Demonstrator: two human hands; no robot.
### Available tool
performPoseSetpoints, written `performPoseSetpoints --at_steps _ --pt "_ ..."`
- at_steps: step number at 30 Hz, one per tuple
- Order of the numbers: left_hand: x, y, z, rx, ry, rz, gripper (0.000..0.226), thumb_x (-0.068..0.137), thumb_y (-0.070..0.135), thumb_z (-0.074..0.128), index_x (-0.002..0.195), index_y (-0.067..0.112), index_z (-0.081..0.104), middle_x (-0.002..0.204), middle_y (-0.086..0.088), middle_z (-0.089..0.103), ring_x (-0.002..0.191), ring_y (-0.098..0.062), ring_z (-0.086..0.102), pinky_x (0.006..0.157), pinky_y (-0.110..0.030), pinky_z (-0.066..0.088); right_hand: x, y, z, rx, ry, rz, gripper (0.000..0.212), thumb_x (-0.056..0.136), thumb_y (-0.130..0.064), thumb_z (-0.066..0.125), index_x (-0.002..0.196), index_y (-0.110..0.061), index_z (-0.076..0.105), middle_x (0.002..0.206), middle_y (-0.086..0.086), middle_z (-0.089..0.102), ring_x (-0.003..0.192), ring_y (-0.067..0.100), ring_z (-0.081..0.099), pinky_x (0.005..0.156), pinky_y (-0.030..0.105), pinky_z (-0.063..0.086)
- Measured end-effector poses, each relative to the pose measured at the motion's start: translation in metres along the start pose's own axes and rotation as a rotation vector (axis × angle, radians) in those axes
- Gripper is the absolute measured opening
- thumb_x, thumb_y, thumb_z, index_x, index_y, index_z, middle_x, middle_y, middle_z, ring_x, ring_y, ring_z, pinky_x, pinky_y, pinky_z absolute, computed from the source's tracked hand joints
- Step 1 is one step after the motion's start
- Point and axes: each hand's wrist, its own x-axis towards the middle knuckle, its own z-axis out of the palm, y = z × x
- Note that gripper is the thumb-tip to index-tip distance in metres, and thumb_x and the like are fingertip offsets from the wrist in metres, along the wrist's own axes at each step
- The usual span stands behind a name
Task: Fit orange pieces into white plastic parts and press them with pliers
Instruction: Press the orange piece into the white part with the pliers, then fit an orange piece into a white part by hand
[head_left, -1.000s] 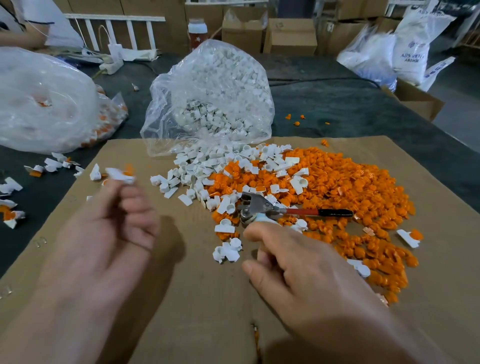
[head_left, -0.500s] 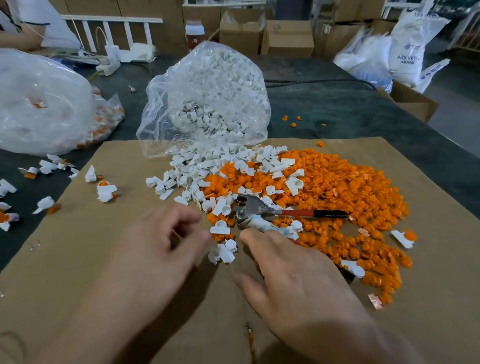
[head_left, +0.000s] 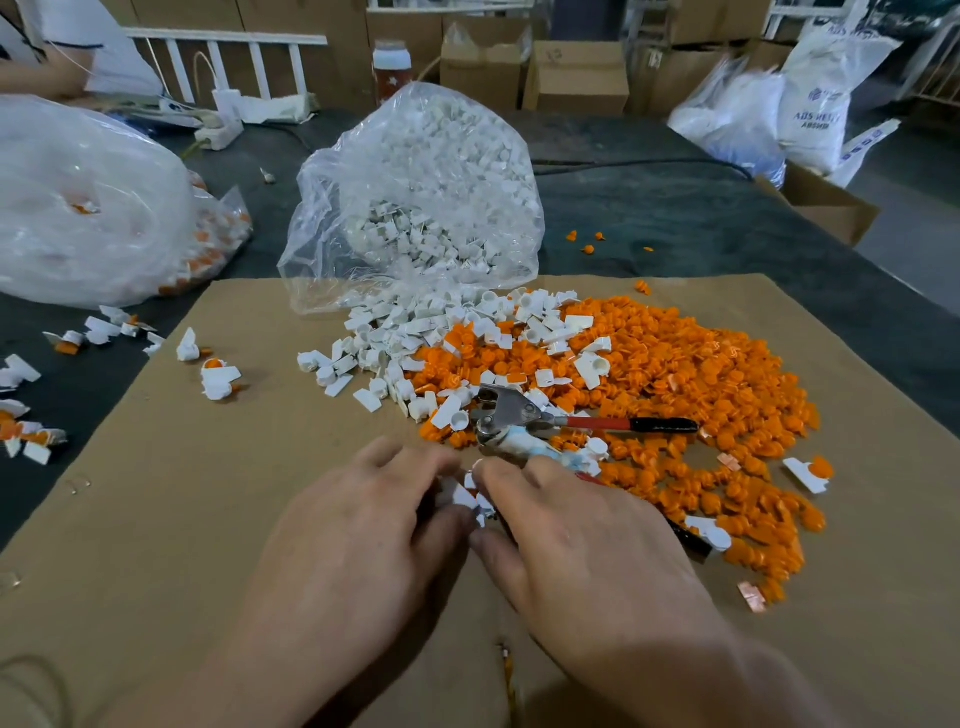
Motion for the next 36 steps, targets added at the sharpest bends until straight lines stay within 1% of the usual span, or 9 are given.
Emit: performPoseSetpoints --at_steps 2,5,10,14,18,22,30,34,36 --pt "0.001 -0.004 0.0 -0.09 0.034 -0.052 0.036 0.085 0.054 0.049 0.119 0.044 0.058 0.097 0.026 0.052 0.094 0.003 0.053 0.075 -0.015 0.042 0.002 0.002 -0.001 -0.014 0.004 0.014 0.031 0.101 -0.046 0.035 0.13 -0.035 0.031 0.108 -0.007 0.048 0.083 0.016 0.054 0.059 0.029 0.039" --pt "0.001 -0.004 -0.003 -0.192 0.063 -0.093 0.027 0.088 0.047 0.055 0.115 0.044 0.059 0.098 0.029 0.053 0.101 0.012 0.047 0.075 -0.006 0.036 0.004 0.004 -0.003 -0.019 -0.005 0.046 0.019 0.102 -0.039 0.038 0.119 -0.031 0.041 0.107 -0.005 0.048 0.078 0.018 0.053 0.056 0.029 0.036" --pt "0.002 0.0 -0.005 -0.238 0.016 -0.124 0.018 0.089 0.045 0.058 0.107 0.047 0.059 0.1 0.028 0.055 0.102 0.014 0.046 0.075 -0.007 0.037 0.004 0.004 -0.004 -0.008 -0.025 0.066 0.018 0.101 -0.042 0.039 0.116 -0.031 0.041 0.105 -0.005 0.045 0.074 0.017 0.048 0.056 0.028 0.036" --pt "0.002 0.001 -0.006 -0.259 0.011 -0.156 0.029 0.088 0.041 0.066 0.113 0.051 0.056 0.095 0.028 0.053 0.098 0.016 0.045 0.071 -0.006 0.036 0.004 0.005 -0.002 0.007 -0.024 0.067 0.031 0.1 -0.044 0.04 0.127 -0.032 0.032 0.114 -0.005 0.047 0.077 0.017 0.047 0.057 0.028 0.033" --pt "0.002 0.002 -0.006 -0.266 -0.003 -0.177 0.026 0.086 0.035 0.073 0.1 0.052 0.06 0.099 0.034 0.051 0.093 0.014 0.049 0.067 -0.007 0.037 0.003 0.005 0.002 -0.011 0.004 0.021 0.037 0.101 -0.041 0.039 0.136 -0.033 0.028 0.112 -0.002 0.048 0.084 0.02 0.056 0.059 0.032 0.044" --pt "0.003 0.001 -0.005 -0.387 0.035 -0.247 0.025 0.084 0.035 0.074 0.095 0.055 0.063 0.086 0.025 0.064 0.074 0.005 0.059 0.056 -0.014 0.038 0.004 0.006 0.001 0.005 0.01 0.022 0.031 0.102 -0.032 0.044 0.132 -0.03 0.035 0.113 -0.002 0.05 0.083 0.018 0.054 0.059 0.03 0.04" --pt "0.002 0.001 -0.006 -0.476 0.091 -0.301 0.01 0.089 0.04 0.064 0.092 0.049 0.065 0.08 0.02 0.07 0.073 0.001 0.063 0.059 -0.027 0.044 0.004 0.007 -0.006 0.023 -0.02 0.056 0.005 0.101 -0.029 0.042 0.107 -0.028 0.041 0.1 -0.006 0.052 0.076 0.017 0.048 0.059 0.032 0.038" --pt "0.001 0.006 -0.008 -0.462 -0.027 -0.224 0.009 0.088 0.043 0.057 0.094 0.048 0.062 0.098 0.032 0.068 0.087 0.003 0.064 0.069 -0.028 0.05 0.004 0.008 -0.01 0.041 -0.029 0.082 0.011 0.102 -0.032 0.041 0.096 -0.03 0.033 0.095 -0.007 0.053 0.079 0.018 0.051 0.06 0.031 0.036" --pt "-0.001 0.009 -0.007 -0.427 -0.071 -0.17 0.01 0.086 0.046 0.055 0.094 0.045 0.059 0.105 0.037 0.065 0.095 0.005 0.062 0.069 -0.027 0.049 0.005 0.007 -0.011 0.059 -0.022 0.085 0.007 0.102 -0.032 0.042 0.098 -0.03 0.036 0.098 -0.007 0.053 0.082 0.017 0.051 0.062 0.03 0.037"
